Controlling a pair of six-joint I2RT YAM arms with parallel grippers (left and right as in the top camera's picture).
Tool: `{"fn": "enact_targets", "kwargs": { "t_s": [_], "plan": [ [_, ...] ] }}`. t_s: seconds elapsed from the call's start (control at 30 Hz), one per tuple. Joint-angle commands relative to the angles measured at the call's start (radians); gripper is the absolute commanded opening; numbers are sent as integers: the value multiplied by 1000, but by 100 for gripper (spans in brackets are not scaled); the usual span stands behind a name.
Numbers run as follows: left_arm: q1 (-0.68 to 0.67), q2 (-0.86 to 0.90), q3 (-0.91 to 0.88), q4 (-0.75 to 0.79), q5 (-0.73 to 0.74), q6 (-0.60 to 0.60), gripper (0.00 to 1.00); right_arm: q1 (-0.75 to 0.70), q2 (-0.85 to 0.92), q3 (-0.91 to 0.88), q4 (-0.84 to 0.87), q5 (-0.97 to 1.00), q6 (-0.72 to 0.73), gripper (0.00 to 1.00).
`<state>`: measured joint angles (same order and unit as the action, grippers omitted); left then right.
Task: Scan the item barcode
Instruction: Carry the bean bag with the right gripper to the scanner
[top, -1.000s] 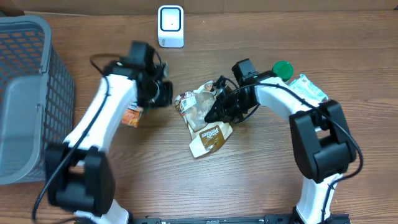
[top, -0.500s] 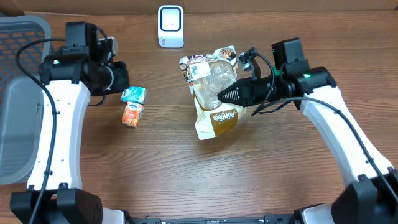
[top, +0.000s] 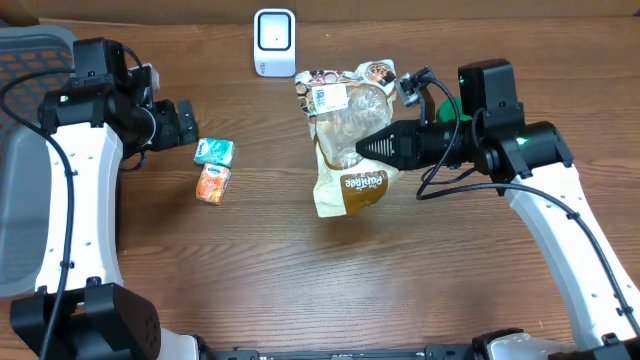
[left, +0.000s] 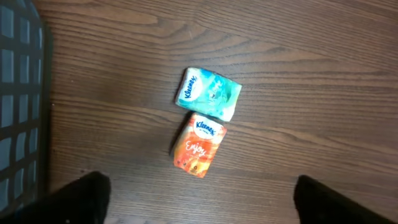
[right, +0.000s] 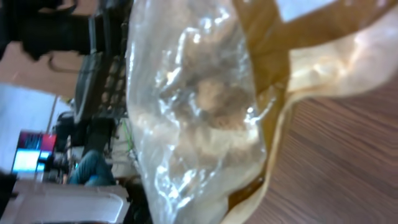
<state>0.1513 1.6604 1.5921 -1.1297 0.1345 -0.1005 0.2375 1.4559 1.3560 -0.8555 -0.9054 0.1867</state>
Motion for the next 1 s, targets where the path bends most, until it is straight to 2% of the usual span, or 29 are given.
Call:
{"fn": "enact_targets", "kwargs": {
  "t_s": [0.0,0.13,0.27,0.4,0.53,0.63,0.83,0.97],
  "plan": [
    [4,7,-6,5,-15,11,99,12,26,129,-42,119,60,4],
    [4,7,-6,5,-15,11,99,56,143,388,-234,284,-3,4],
    [4,7,-6,5,-15,11,100,115,329,760,-443,473,-63,4],
    [4,7,-6,5,-15,11,99,155,492,1036,-516,690,-92,4],
    [4,7,-6,5,-15,11,100,208,583,1059,-371,1081,-159,4],
    [4,7,-6,5,-15,11,99,243,653,1051,-233,1295,-225,4],
    [4,7,-6,5,-15,11,100,294,806,1051,16,1362,-628,4],
    [4,7,-6,5,-15,11,99,327,898,1051,149,1415,-794,4]
  ]
}}
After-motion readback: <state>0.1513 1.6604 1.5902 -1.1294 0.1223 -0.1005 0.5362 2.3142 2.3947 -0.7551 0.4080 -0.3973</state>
